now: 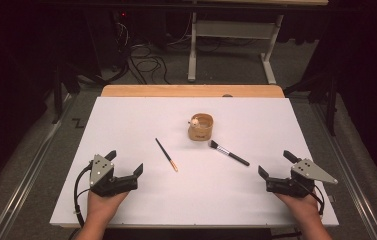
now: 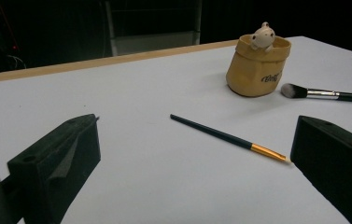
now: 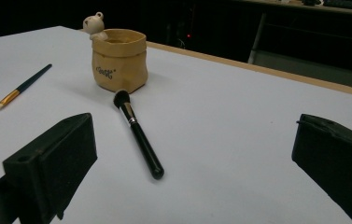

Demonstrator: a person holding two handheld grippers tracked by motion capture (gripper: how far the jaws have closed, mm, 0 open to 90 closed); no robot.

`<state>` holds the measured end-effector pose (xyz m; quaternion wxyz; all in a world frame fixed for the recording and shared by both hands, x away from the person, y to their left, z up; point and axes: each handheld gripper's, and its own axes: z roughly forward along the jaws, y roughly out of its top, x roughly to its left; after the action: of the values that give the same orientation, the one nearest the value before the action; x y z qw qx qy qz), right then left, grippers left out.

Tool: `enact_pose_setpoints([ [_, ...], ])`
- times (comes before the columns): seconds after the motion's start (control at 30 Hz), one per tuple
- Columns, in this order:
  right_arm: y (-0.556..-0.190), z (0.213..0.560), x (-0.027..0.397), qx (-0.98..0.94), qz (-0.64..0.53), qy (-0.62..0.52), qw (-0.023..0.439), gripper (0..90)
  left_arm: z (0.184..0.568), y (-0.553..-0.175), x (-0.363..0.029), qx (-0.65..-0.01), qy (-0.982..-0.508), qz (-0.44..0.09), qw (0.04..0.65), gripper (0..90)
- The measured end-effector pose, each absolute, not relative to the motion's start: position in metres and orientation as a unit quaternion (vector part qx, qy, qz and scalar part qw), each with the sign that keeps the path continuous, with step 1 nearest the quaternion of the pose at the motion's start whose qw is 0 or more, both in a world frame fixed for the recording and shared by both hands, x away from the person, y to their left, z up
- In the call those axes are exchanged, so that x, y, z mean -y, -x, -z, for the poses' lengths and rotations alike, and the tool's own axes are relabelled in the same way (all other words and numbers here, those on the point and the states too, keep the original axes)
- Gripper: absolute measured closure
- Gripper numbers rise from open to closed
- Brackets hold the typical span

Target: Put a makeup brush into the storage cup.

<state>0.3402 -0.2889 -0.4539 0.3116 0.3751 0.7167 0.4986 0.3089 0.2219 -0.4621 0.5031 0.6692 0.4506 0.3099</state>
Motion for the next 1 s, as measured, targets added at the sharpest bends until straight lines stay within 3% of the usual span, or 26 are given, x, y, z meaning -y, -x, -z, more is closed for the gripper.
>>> enact_pose_setpoints([
  [1.0, -0.3416, 0.4565, 0.2890, -0.720, -0.497, -0.375, 0.308, 0.2, 0.4689, -0.3121, -0.2205, -0.458, -0.668, -0.308, 0.499, 1.7],
])
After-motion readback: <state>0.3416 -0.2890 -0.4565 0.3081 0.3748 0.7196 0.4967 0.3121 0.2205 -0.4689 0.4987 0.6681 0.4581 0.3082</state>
